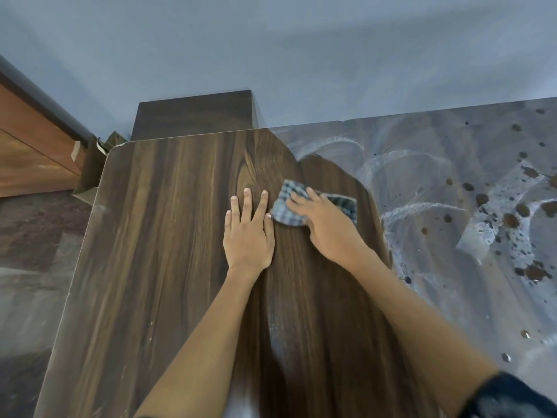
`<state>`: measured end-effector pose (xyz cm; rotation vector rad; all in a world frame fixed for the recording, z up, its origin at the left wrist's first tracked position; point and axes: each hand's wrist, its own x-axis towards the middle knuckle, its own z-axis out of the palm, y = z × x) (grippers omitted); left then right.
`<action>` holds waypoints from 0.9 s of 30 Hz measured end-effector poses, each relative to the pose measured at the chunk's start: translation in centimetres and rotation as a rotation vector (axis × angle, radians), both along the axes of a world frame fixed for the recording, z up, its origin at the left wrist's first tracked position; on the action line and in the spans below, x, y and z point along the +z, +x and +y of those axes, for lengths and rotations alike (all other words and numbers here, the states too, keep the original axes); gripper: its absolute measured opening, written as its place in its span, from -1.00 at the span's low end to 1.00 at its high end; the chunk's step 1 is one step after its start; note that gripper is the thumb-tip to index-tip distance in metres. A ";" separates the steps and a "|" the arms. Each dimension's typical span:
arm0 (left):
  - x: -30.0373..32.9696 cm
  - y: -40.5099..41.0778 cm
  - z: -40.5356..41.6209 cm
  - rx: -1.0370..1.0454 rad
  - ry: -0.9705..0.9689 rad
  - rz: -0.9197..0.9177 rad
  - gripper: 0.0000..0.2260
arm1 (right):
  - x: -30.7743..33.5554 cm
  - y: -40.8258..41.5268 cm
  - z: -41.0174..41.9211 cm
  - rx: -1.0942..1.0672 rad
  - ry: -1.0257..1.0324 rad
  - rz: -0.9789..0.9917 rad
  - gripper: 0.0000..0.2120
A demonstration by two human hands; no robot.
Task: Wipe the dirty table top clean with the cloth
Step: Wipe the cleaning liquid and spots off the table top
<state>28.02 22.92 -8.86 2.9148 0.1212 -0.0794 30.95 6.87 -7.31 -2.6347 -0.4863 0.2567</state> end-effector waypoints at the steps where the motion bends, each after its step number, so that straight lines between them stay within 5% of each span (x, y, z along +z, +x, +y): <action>1: -0.2 -0.1 0.0 0.004 0.009 -0.023 -0.58 | 0.2 -1.4 -0.8 0.001 0.024 -0.023 -0.41; 8: -0.8 -0.3 -0.3 0.035 0.028 -0.079 -0.53 | 1.1 5.0 -1.1 -0.388 -0.028 -0.023 -0.44; 12: -0.6 -0.2 -0.6 0.056 0.014 -0.081 -0.54 | 1.2 9.0 2.0 -0.318 -0.025 -0.007 -0.42; 17: -0.3 0.5 0.5 -0.028 0.044 -0.058 -0.48 | 1.6 3.7 0.9 -0.052 0.023 -0.024 -0.42; 23: -0.3 1.8 1.3 -0.095 0.073 -0.034 -0.40 | 1.9 5.3 -1.3 -0.410 -0.055 -0.045 -0.40; 27: -0.3 1.7 1.2 -0.077 0.037 -0.059 -0.41 | 2.1 11.4 1.5 -0.416 -0.146 -0.064 -0.38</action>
